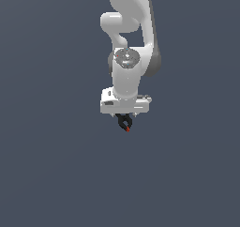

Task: Pick up the object and move it to a goal position.

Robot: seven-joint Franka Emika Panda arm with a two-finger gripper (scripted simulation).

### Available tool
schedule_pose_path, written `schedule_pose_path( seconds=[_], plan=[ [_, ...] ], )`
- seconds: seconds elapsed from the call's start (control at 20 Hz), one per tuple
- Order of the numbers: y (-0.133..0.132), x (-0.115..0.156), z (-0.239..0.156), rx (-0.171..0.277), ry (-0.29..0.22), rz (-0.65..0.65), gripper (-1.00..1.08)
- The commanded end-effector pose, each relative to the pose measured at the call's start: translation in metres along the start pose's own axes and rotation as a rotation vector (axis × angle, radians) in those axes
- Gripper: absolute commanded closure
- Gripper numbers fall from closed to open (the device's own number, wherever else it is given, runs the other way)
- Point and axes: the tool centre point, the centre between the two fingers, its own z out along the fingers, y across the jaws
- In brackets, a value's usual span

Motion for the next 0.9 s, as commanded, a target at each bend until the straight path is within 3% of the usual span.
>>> schedule_pose_path(
  seconds=[0.0,0.4,0.85],
  plan=[
    [0.000,0.000,0.000,0.000,0.000,0.000,-0.92],
    [0.024,0.000,-0.003,0.010,-0.012,0.073,-0.92],
    [0.023,-0.003,0.002,0.008,-0.009,0.056,-0.92]
  ],
)
